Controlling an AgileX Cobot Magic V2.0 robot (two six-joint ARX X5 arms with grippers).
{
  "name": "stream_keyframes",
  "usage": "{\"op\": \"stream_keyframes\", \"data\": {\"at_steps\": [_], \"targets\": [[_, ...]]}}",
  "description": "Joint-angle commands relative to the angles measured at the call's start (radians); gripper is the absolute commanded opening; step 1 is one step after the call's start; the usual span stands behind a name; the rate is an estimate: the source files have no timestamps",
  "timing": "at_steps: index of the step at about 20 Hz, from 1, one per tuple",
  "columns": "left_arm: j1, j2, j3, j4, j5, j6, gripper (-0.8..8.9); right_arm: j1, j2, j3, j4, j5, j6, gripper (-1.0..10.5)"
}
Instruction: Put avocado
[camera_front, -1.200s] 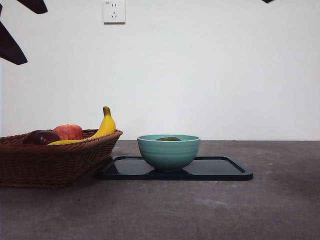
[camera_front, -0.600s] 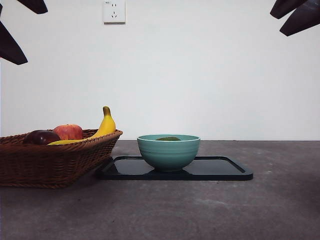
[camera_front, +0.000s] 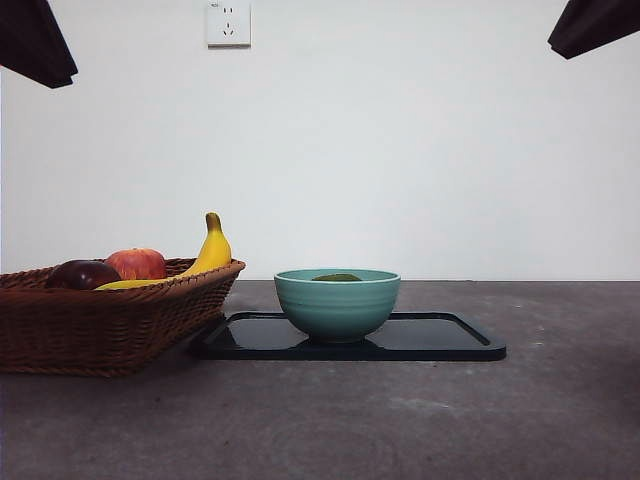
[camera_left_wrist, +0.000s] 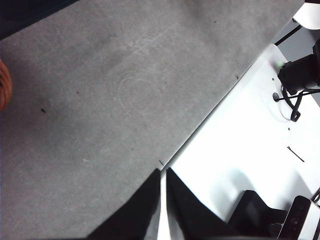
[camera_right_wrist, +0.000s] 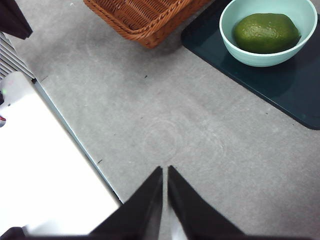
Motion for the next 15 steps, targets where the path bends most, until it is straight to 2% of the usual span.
{"op": "stream_keyframes", "data": {"at_steps": [1,11,13,15], "targets": [[-0.006,0.006,0.005,0.007,0.006,0.006,0.15,0.010,0.004,0.010,0.009,-0.001,0.007,0.1],[0.001,-0.013,0.006,0.034,-0.004,0.008,0.15,0.010,0.004,0.010,0.009,0.000,0.007,0.1],[0.045,-0.063,0.005,0.143,-0.027,0.094,0.15,0.010,0.004,0.010,0.009,-0.001,0.007,0.1],[0.127,-0.148,-0.007,0.354,-0.055,0.146,0.15,0.010,0.004,0.010,0.009,-0.001,0.007,0.1]]}}
